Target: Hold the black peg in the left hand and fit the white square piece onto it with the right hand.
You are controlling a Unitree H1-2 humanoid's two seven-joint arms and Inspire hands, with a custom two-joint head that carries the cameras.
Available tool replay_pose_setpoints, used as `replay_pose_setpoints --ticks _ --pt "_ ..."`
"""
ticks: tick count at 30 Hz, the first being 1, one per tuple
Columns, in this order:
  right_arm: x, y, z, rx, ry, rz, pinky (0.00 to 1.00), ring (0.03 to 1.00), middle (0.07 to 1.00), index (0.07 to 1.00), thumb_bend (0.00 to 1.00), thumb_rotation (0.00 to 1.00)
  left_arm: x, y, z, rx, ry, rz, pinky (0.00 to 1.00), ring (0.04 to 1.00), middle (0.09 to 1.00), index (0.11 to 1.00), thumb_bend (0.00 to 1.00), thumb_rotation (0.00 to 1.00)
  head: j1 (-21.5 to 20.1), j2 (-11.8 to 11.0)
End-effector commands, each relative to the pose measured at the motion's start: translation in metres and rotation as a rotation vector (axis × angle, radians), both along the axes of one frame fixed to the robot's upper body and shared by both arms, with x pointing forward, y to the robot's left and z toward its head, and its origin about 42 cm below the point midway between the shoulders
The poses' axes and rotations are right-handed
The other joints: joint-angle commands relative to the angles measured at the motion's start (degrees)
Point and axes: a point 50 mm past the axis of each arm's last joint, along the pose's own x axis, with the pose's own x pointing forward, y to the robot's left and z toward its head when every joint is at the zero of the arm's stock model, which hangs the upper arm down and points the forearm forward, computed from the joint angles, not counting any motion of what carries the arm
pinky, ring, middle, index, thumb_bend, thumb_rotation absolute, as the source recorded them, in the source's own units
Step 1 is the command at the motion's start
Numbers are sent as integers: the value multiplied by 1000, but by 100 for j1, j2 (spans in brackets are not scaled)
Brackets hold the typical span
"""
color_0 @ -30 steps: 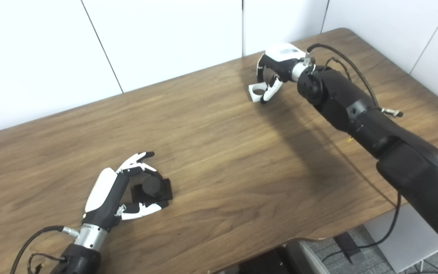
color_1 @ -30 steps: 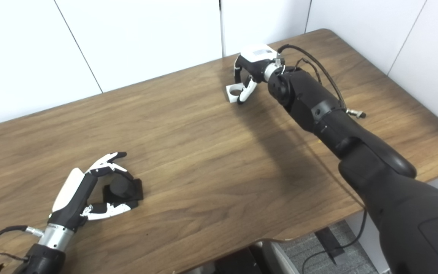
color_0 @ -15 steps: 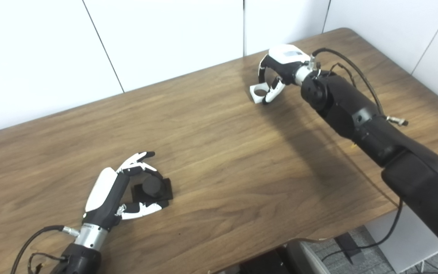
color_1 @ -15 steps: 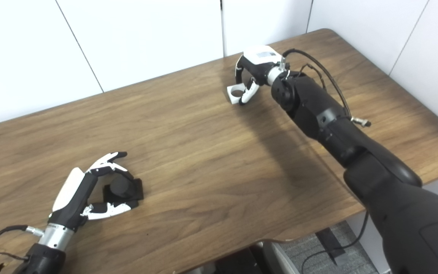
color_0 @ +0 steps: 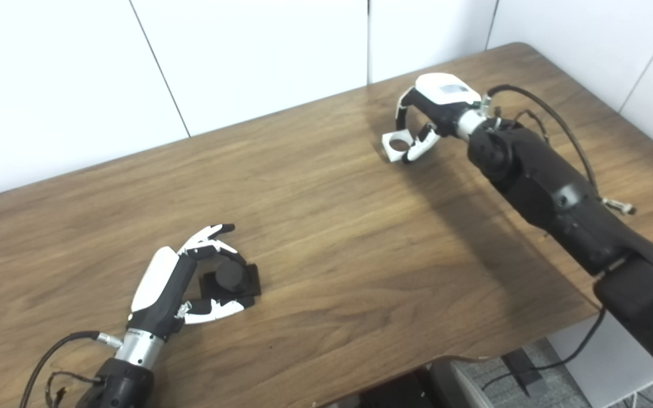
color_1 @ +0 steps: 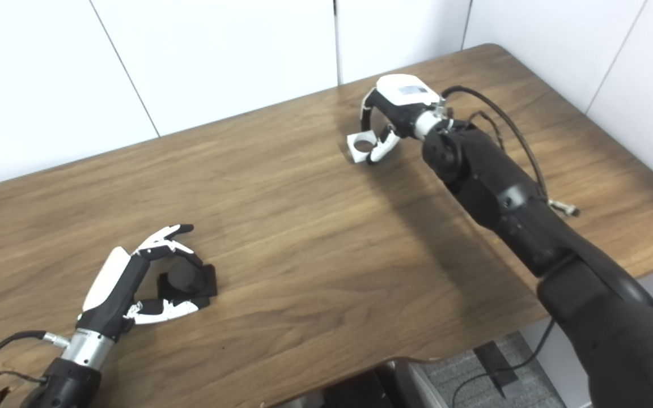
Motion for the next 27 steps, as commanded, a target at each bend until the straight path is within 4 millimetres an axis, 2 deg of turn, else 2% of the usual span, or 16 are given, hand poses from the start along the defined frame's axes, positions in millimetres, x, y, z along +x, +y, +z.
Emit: replay_pose_setpoints --ticks 1,7,14,27 --pt "0 0 45 -2 -113 44 740 827 786 481 521 133 -22 13 -44 101 180 32 803 914 874 491 522 69 43 11" --pt "-17 14 58 1 -150 128 772 841 790 481 520 136 -23 9 -42 106 189 39 821 922 878 491 523 68 242 58" --pt "-32 27 71 3 -182 210 765 840 783 481 521 136 -23 2 -40 108 187 25 833 929 883 491 523 68 650 117" --pt "-53 52 83 29 -180 321 748 850 794 479 521 141 -21 -5 -39 121 187 9 832 939 894 493 522 72 1061 194"
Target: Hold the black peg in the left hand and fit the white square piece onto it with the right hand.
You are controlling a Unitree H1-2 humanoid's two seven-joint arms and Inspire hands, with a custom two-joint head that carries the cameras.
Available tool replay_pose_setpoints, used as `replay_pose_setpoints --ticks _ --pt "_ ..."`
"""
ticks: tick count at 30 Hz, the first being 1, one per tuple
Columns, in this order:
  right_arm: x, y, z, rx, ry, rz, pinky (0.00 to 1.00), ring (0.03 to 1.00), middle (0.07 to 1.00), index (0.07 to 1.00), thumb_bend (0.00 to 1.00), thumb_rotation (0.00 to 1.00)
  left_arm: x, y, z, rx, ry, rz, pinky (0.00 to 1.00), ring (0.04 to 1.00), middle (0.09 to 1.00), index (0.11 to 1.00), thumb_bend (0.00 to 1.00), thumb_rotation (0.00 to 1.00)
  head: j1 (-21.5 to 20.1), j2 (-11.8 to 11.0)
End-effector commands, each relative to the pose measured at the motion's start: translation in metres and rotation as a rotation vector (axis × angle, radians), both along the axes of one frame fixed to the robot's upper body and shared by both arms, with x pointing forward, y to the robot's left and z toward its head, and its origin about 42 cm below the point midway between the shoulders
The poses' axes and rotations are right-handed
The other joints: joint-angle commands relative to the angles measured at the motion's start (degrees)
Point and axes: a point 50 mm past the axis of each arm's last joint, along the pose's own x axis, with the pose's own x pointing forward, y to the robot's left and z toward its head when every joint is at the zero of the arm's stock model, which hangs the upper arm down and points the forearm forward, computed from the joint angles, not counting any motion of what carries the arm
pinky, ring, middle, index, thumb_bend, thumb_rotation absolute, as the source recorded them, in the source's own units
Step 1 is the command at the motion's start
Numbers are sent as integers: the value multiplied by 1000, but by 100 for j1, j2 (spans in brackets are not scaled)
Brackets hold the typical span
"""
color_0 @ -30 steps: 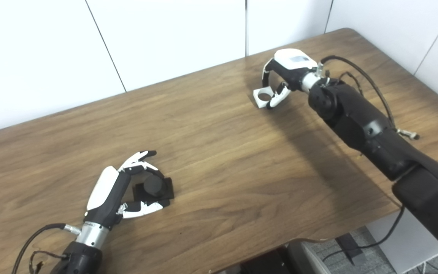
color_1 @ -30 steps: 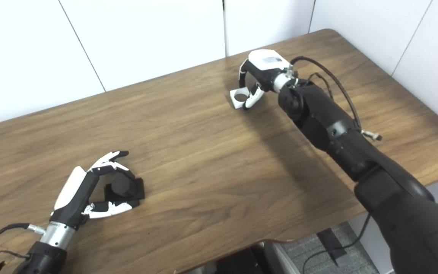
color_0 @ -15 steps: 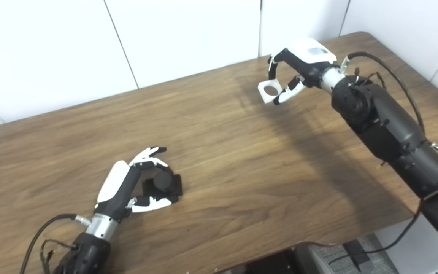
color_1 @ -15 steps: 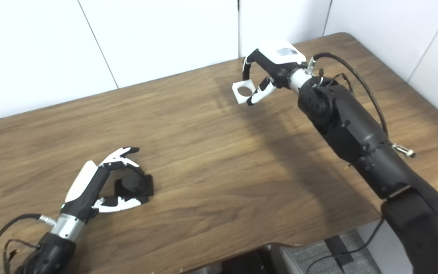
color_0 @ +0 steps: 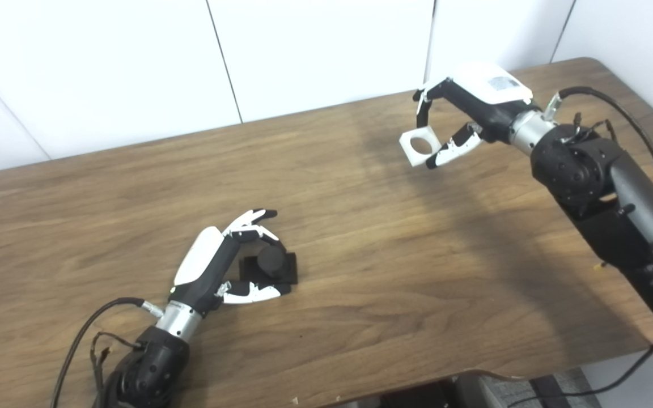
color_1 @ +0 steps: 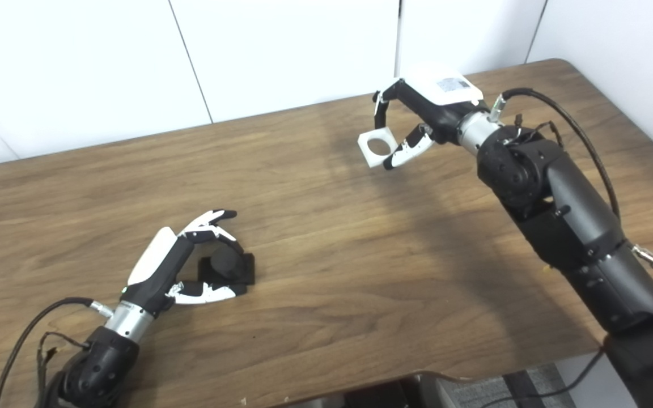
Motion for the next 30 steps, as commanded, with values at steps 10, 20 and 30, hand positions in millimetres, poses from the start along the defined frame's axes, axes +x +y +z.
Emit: replay_pose_setpoints --ticks 10,20,30 --pt "-16 23 34 22 -77 111 736 851 800 480 521 141 -15 0 -37 127 167 -4 841 942 894 493 522 75 87 32" --pt "-22 40 27 53 -62 144 722 850 815 479 520 141 -13 -6 -35 136 175 -5 835 949 899 493 522 75 274 74" --pt "-31 61 24 64 -45 218 698 852 813 480 519 141 -11 -9 -34 133 179 -1 859 951 903 493 522 73 431 99"
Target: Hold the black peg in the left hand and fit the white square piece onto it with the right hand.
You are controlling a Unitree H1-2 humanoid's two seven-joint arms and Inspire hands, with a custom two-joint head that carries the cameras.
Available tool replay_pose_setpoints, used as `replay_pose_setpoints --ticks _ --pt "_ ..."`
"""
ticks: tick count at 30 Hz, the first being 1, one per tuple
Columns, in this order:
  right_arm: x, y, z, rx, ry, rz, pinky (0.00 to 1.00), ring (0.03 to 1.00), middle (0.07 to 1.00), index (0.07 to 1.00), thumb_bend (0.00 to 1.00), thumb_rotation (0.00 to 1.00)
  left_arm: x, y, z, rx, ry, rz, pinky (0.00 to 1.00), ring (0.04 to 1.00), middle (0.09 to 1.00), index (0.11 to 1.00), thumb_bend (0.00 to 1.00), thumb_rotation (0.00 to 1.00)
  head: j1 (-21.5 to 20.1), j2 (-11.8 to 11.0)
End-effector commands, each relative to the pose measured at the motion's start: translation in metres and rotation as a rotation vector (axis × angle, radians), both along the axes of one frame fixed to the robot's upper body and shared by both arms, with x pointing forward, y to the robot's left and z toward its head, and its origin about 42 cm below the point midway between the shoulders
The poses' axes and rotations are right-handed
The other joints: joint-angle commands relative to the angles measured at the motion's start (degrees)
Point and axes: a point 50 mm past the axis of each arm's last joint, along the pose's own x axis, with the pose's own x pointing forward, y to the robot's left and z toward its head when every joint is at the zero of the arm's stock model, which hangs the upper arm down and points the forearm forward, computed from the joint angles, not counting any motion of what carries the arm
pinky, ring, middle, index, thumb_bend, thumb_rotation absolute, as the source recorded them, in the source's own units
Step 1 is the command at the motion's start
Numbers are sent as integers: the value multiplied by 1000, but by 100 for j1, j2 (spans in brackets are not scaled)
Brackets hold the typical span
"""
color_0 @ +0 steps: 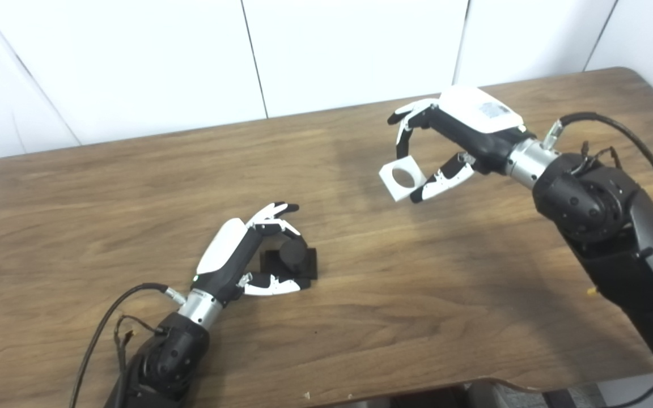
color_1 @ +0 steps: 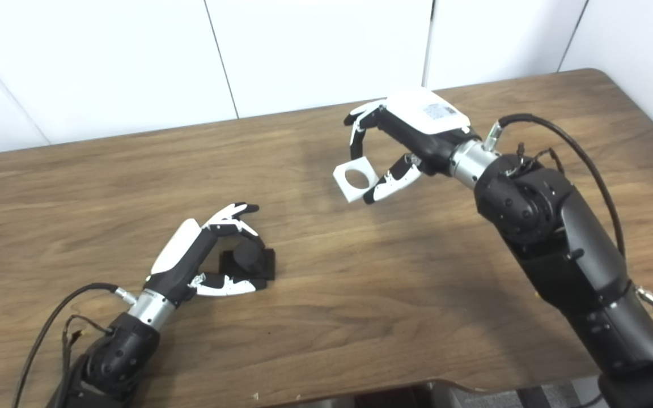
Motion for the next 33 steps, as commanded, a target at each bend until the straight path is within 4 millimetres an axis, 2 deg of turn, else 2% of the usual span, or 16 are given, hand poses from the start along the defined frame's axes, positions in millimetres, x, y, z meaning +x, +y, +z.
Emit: replay_pose_setpoints --ticks 1,6,13,33 --pt "-1 9 23 6 -86 39 697 853 814 480 519 141 -14 -1 -35 129 172 -3 861 952 904 493 522 74 0 2" --pt "-3 20 25 15 -86 69 687 845 814 480 519 144 -15 -4 -34 133 168 -4 841 950 902 493 521 76 179 38" --pt "-8 36 27 30 -78 108 686 843 813 479 520 142 -15 -11 -32 132 175 -5 868 955 908 494 521 77 472 83" --pt "-8 82 20 17 -18 224 686 839 817 479 520 145 -15 -24 -33 139 161 -6 891 944 900 493 521 78 772 170"
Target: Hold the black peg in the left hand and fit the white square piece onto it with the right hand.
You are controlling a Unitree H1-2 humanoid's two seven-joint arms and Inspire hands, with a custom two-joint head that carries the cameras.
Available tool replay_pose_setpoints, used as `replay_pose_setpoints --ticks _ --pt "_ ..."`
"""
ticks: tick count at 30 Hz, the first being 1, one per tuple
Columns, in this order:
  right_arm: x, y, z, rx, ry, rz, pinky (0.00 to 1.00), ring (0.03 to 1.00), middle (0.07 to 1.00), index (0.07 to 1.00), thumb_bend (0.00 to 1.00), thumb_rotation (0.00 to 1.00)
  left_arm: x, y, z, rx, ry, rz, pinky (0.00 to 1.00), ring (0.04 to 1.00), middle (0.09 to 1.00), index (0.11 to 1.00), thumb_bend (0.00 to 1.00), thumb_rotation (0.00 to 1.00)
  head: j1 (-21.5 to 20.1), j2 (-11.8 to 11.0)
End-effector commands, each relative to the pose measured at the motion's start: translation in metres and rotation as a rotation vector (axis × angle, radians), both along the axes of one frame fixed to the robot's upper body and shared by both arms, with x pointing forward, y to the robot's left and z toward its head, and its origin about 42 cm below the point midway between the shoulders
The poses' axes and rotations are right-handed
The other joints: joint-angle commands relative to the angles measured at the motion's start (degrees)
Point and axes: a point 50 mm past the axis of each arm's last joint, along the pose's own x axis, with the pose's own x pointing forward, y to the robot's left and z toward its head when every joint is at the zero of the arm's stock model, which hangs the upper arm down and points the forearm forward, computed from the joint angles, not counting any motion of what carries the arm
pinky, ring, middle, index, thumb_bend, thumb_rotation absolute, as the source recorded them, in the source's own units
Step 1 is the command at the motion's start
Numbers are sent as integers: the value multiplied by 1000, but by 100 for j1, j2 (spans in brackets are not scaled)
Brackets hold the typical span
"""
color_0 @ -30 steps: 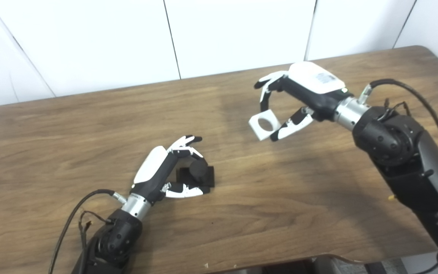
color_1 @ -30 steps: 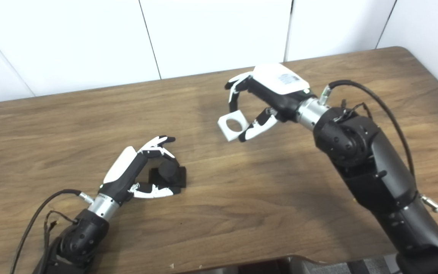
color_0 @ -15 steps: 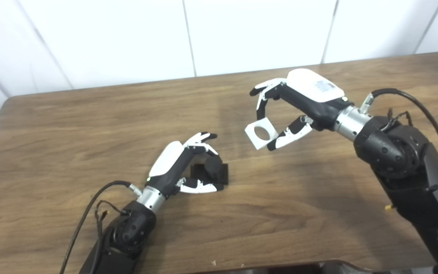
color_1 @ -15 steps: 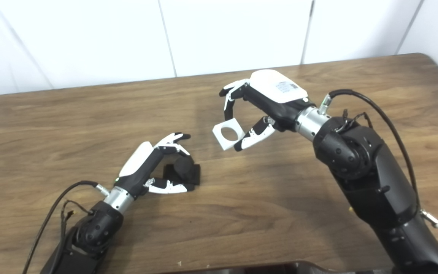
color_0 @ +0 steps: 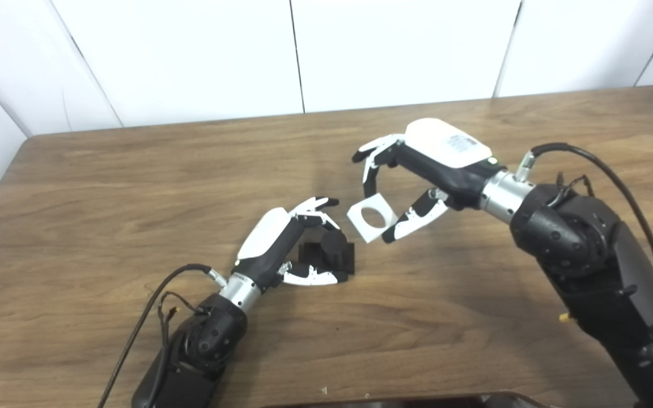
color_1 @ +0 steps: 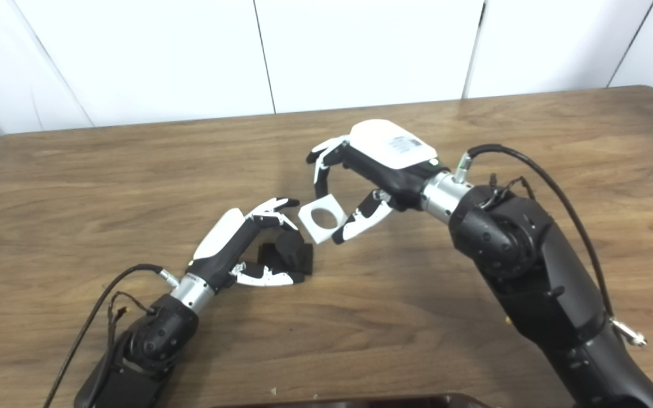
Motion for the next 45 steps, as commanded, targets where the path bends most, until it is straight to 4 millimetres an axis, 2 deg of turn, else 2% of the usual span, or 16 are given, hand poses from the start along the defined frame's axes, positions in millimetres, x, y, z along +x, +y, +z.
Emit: replay_pose_setpoints --ticks 1,14,36,45 --pt "3 10 23 8 -69 32 685 838 818 479 520 145 -15 -4 -34 129 147 -17 891 944 900 493 520 78 19 4" --pt "7 30 25 -25 -22 68 738 837 803 479 522 139 -15 -10 -34 131 145 -19 893 944 898 493 521 77 116 53" --pt "22 45 24 -110 23 123 781 846 803 479 524 139 -18 -16 -33 122 153 -8 886 947 897 492 521 76 265 111" --pt "25 47 21 -132 25 135 768 841 801 479 523 139 -19 -16 -32 120 149 -8 891 950 899 492 521 77 278 126"
